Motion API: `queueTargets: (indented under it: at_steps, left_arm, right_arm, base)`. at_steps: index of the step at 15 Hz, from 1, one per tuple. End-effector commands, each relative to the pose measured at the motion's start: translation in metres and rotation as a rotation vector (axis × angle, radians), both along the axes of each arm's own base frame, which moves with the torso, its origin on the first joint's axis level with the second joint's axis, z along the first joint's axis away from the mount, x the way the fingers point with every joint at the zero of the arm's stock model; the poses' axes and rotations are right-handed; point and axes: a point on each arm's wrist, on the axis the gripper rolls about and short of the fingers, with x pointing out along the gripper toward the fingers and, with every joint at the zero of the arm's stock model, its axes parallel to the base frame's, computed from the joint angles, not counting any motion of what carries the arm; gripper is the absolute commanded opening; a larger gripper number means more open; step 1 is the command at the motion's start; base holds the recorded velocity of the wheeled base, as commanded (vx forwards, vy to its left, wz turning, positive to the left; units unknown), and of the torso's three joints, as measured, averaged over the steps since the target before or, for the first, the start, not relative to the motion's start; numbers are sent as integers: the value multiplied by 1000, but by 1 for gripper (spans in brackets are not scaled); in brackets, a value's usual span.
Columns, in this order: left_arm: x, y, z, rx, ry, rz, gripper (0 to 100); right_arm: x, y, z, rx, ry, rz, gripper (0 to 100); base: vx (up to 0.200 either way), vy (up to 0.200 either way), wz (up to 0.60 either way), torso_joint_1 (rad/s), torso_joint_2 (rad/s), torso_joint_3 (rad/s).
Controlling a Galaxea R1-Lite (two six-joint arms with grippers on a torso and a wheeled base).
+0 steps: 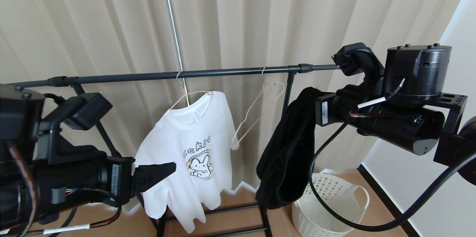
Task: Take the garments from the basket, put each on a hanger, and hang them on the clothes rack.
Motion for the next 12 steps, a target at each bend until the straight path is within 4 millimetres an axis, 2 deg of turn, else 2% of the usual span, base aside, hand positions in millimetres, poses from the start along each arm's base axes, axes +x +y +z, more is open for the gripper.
queueTargets:
  at_steps: [1, 3, 4, 5, 8, 12]
  left_arm:
    - [41, -71, -19, 34, 123, -111, 100]
    - [55, -96, -32, 51, 160, -139, 100]
    - [56, -98, -33, 52, 161, -141, 100]
    - [60, -112, -38, 58, 175, -162, 100]
    - [64, -136, -51, 64, 212, -183, 100]
    - [60, -150, -53, 54, 211, -213, 100]
  right_arm:
    - [13, 21, -6, 24, 12, -36, 0]
    - [15, 23, -10, 17, 18, -41, 0]
    - [15, 23, -11, 16, 20, -41, 0]
    - [16, 24, -12, 15, 21, -41, 0]
    - [12, 30, -12, 18, 21, -20, 0]
    - [5, 40, -12, 36, 24, 11, 0]
  base:
    - [0, 0, 0, 0, 0, 0]
    - [0, 0, 0, 0, 0, 0]
    - [0, 0, 0, 0, 0, 0]
    - [0, 0, 0, 0, 0, 0]
    - [0, 0, 0, 0, 0, 0]
    - [0, 0, 0, 0, 0, 0]
